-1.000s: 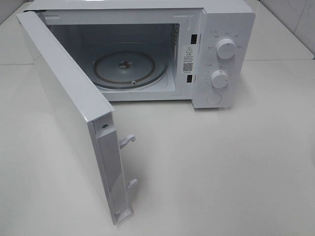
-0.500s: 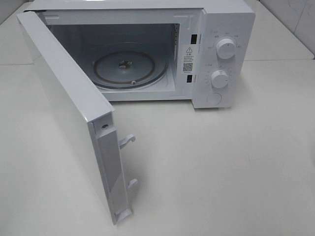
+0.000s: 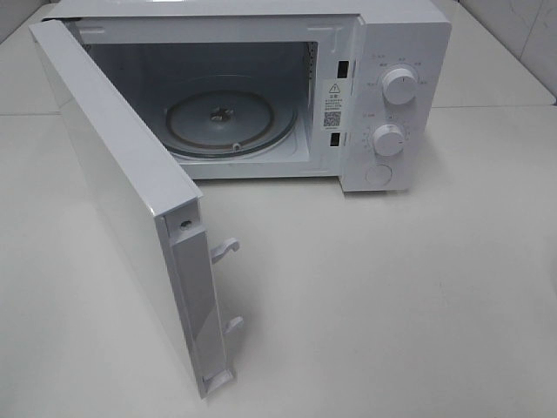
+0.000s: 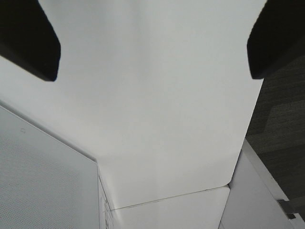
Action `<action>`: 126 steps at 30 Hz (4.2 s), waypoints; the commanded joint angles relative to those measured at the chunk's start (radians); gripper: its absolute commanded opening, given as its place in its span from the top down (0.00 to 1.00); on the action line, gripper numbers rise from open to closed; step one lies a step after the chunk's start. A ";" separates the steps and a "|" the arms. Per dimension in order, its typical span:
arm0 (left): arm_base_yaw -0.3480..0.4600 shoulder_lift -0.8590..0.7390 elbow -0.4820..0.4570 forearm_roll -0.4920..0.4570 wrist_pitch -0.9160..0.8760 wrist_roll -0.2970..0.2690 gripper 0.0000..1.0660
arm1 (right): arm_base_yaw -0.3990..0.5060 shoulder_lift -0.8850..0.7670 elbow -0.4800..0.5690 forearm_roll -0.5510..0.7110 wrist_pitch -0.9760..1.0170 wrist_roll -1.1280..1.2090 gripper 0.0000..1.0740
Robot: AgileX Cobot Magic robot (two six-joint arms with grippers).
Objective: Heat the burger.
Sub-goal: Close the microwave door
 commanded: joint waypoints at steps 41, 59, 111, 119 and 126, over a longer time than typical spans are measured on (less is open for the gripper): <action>0.004 -0.016 0.003 -0.005 -0.012 -0.003 0.05 | 0.000 -0.028 -0.001 -0.004 -0.008 -0.004 0.54; 0.004 0.214 -0.096 -0.074 -0.154 -0.132 0.05 | 0.000 -0.028 -0.001 -0.004 -0.008 -0.003 0.54; 0.001 1.575 0.186 0.256 -2.195 -0.194 1.00 | 0.000 -0.028 -0.001 -0.004 -0.008 -0.003 0.54; 0.001 1.587 0.130 0.329 -2.185 -0.198 1.00 | 0.000 -0.028 -0.001 -0.004 -0.008 -0.003 0.54; -0.048 1.587 0.092 0.335 -2.114 -0.197 1.00 | 0.000 -0.028 -0.001 -0.004 -0.008 -0.003 0.54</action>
